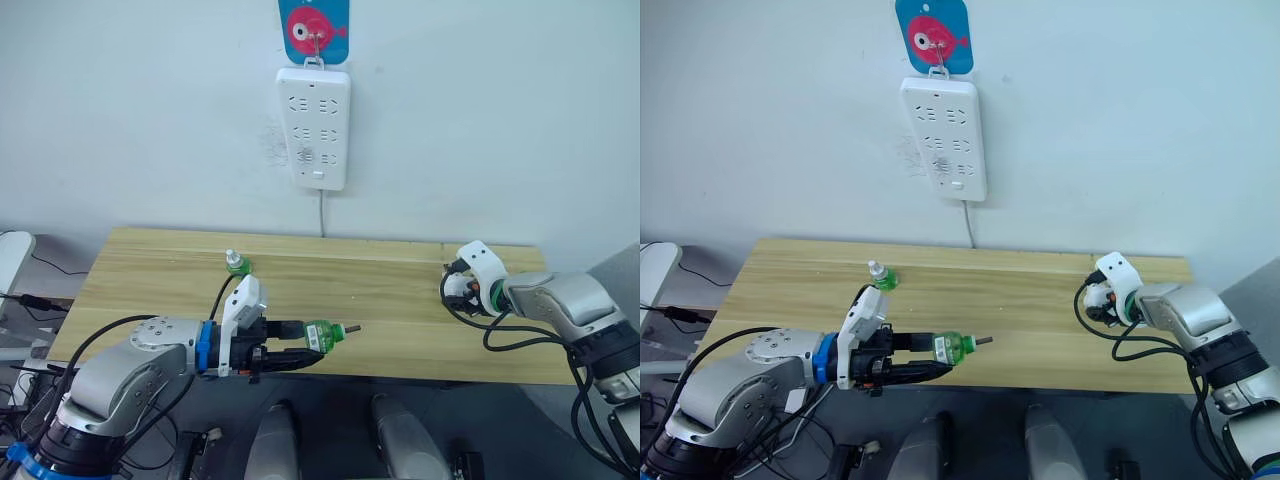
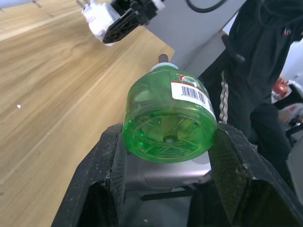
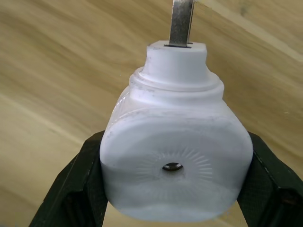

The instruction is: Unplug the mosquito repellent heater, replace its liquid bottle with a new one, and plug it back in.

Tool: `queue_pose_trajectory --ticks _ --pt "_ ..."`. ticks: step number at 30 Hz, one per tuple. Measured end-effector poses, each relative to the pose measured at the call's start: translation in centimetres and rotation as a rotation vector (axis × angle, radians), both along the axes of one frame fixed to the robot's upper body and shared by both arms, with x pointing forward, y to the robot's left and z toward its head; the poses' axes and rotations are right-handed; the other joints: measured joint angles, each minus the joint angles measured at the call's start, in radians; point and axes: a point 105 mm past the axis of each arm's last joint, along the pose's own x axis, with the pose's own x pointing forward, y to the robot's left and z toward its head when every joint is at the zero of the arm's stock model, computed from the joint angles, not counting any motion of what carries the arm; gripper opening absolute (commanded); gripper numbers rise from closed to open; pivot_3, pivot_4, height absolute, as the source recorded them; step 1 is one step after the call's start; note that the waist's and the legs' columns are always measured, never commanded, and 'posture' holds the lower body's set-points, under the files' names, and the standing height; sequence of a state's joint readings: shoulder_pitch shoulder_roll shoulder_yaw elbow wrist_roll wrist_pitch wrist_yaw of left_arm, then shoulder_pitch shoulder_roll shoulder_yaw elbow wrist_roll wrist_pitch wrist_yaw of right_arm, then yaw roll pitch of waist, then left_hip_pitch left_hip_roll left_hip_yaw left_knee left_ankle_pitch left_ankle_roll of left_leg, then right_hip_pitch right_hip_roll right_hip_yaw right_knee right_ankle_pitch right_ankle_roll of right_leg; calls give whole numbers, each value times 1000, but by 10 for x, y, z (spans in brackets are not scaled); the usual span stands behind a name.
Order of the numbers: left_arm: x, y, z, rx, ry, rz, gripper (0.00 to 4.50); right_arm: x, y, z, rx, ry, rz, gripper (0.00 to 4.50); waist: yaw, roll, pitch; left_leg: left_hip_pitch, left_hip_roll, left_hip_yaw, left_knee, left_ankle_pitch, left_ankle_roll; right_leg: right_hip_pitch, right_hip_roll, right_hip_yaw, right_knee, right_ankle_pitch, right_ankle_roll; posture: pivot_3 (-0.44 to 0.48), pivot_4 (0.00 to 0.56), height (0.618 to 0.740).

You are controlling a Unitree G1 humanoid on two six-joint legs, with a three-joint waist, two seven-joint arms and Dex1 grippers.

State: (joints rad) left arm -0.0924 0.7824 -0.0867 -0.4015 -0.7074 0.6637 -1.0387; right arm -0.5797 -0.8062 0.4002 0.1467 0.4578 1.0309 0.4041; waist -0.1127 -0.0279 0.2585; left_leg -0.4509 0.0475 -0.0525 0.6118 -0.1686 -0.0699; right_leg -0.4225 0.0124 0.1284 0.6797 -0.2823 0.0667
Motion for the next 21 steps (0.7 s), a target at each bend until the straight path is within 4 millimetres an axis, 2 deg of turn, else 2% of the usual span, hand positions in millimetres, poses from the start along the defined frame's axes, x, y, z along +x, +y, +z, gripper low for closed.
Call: queue_pose_trajectory --ticks 3,9,11,12,14,19,21 --pt "-1 -3 -2 7 -13 -12 2174 -3 -9 -8 -35 42 3 3057 0 0 0 0 0 0 0 0 0 0 0 0 0 0 0 -144 249 736" --pt "0 -6 -4 4 -33 -17 2174 -6 -13 -10 -55 71 22 3057 -2 0 0 1 0 0 0 0 0 1 0 0 1 0 0 -142 248 736" --pt "0 -6 -4 6 -36 -16 2174 -6 -11 -13 -52 80 19 3767 -3 0 0 1 0 0 1 0 0 1 0 0 1 0 0 -144 248 736" --pt "0 -6 -4 7 -38 -16 2174 -6 -9 -15 -46 84 19 3921 -3 0 0 1 0 0 1 0 0 1 0 0 1 0 0 -146 249 736" --pt "0 -6 -4 7 -39 -19 2174 -6 -8 -16 -39 91 13 4500 -2 0 0 1 0 0 1 0 0 1 0 0 1 0 0 -149 248 736" --pt "1 -6 -1 8 -51 -34 2174 -4 -14 -10 -35 80 -13 4500 -2 0 0 1 0 -1 1 0 0 1 0 -1 1 0 0 -158 248 736" --pt "4 -6 1 9 -69 -40 2174 -5 -12 0 -20 52 -13 4500 -2 0 0 1 0 -1 1 0 0 1 0 -1 1 0 0 -158 248 736"
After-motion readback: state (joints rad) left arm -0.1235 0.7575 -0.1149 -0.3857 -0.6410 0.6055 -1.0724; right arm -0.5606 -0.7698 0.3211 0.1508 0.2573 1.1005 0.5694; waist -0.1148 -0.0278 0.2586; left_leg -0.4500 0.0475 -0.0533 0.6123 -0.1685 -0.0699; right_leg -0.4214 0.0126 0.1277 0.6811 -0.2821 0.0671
